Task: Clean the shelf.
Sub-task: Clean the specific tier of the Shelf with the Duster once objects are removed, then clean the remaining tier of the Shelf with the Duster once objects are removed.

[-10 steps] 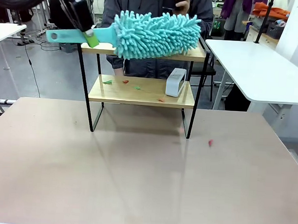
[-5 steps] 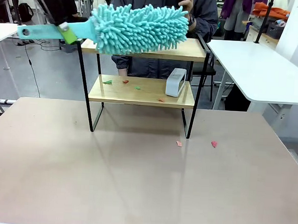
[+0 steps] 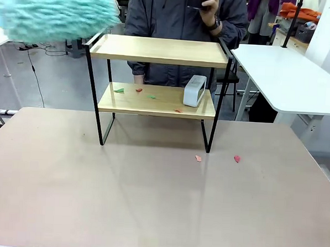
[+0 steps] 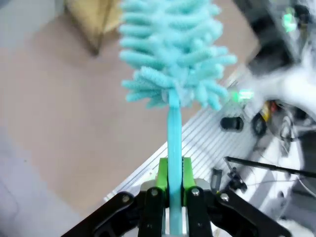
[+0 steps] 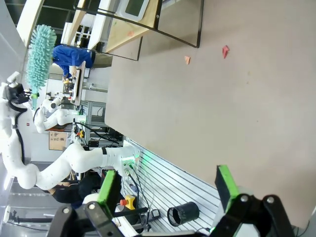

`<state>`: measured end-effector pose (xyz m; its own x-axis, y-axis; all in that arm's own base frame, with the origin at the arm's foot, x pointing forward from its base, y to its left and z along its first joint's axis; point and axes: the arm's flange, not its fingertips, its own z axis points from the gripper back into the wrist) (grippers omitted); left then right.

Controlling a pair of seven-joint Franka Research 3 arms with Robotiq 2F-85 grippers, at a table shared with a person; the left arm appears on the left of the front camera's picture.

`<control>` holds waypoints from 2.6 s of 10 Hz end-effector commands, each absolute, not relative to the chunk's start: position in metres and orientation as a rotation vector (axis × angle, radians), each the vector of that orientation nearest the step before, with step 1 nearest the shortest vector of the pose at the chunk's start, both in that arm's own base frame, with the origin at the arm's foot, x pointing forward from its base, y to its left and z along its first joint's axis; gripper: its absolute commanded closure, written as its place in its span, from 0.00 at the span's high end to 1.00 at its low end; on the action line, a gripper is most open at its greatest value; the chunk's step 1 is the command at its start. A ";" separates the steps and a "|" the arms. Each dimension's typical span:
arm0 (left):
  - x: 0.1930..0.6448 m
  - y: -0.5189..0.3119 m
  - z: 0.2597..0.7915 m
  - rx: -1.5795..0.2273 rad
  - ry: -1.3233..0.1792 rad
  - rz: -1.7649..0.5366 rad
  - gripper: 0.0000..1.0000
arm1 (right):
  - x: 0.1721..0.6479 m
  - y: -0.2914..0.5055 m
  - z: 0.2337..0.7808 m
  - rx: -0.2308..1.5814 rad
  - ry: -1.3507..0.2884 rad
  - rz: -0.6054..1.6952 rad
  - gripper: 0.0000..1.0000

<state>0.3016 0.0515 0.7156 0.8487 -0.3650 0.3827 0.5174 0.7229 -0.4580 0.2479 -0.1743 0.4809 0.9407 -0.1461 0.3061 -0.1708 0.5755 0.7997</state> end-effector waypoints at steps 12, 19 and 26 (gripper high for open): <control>0.266 0.199 0.545 -0.724 -0.162 0.258 0.12 | 0.250 -0.173 0.482 0.982 -0.387 0.036 1.00; 0.266 0.199 0.545 -0.724 -0.162 0.258 0.12 | 0.250 -0.173 0.482 0.982 -0.387 0.036 1.00; 0.266 0.199 0.545 -0.724 -0.162 0.258 0.12 | 0.250 -0.173 0.482 0.982 -0.387 0.036 1.00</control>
